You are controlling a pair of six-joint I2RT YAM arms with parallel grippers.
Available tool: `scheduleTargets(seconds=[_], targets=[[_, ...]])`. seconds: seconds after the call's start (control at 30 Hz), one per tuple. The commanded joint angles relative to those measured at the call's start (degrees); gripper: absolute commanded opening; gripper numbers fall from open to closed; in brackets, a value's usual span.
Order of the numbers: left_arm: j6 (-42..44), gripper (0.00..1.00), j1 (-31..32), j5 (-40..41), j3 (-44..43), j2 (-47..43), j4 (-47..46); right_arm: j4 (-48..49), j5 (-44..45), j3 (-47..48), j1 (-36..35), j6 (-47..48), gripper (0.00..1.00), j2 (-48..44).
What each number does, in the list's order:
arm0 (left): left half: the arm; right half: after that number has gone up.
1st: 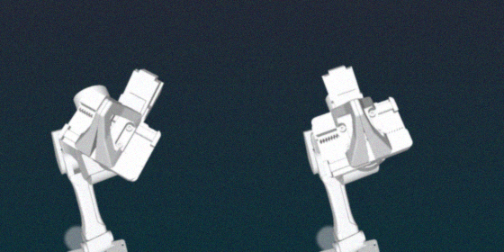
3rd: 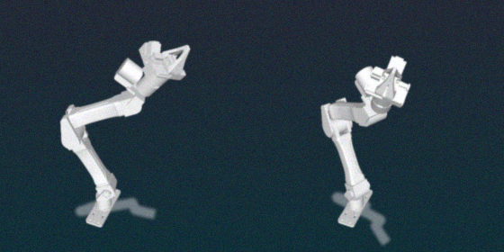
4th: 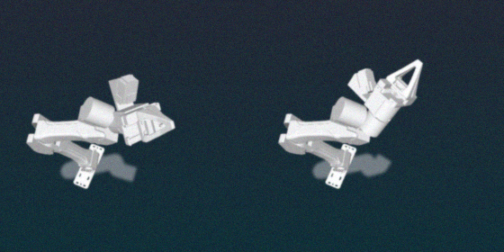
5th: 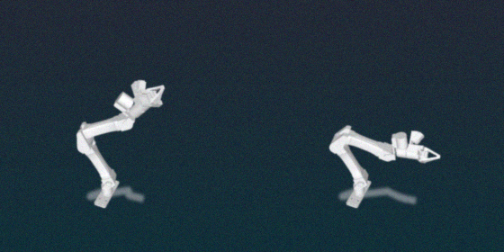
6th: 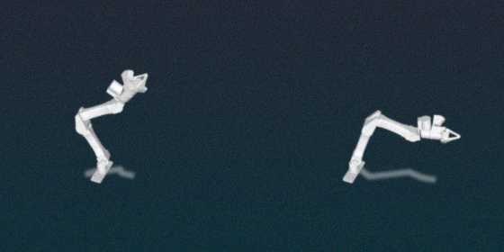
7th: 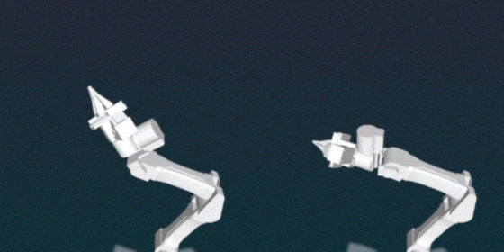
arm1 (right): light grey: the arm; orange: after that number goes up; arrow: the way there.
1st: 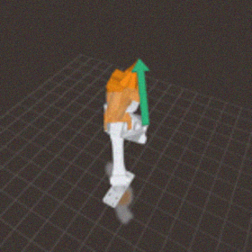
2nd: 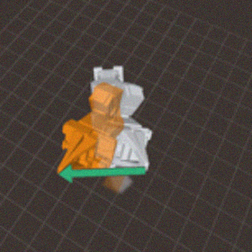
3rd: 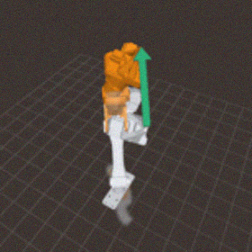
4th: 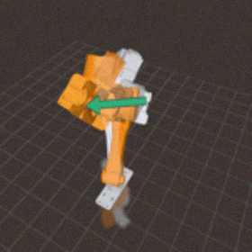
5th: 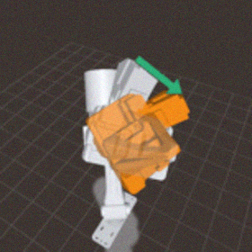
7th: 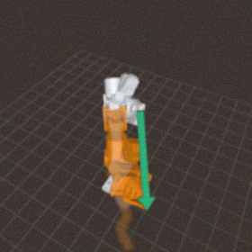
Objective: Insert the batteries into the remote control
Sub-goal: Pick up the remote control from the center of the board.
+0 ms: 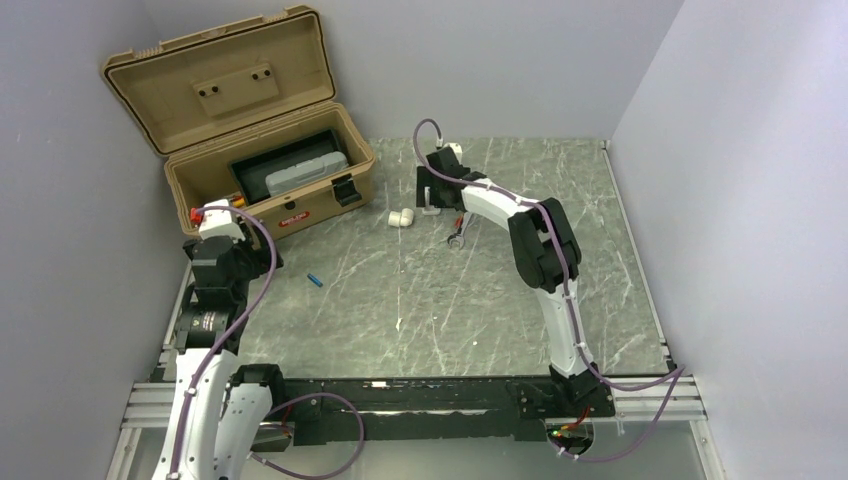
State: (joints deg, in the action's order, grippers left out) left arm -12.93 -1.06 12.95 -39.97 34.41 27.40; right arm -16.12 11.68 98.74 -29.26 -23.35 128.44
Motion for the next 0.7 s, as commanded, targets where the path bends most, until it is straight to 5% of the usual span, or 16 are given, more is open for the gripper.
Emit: scheduleTargets(seconds=[0.0, 0.23, 0.53, 0.67], targets=[[0.83, 0.99, -0.26, -1.74, -1.65, 1.43, -0.98, -1.11, 2.29, 2.41, 0.03, 0.71, 0.89, 1.45], [1.13, 0.99, -0.27, -3.0, -1.16, 0.85, -1.56, 0.09, 2.82, 1.28, -0.71, 1.63, 0.87, 2.36], [1.17, 0.99, -0.26, -3.89, -1.26, 1.62, -1.56, -2.98, 7.71, 3.14, -2.33, 4.51, 0.63, 4.03], [1.26, 0.99, -0.25, -4.14, -1.23, 1.68, -1.56, -4.51, 10.18, 4.11, -3.3, 5.68, 0.61, 5.14]])
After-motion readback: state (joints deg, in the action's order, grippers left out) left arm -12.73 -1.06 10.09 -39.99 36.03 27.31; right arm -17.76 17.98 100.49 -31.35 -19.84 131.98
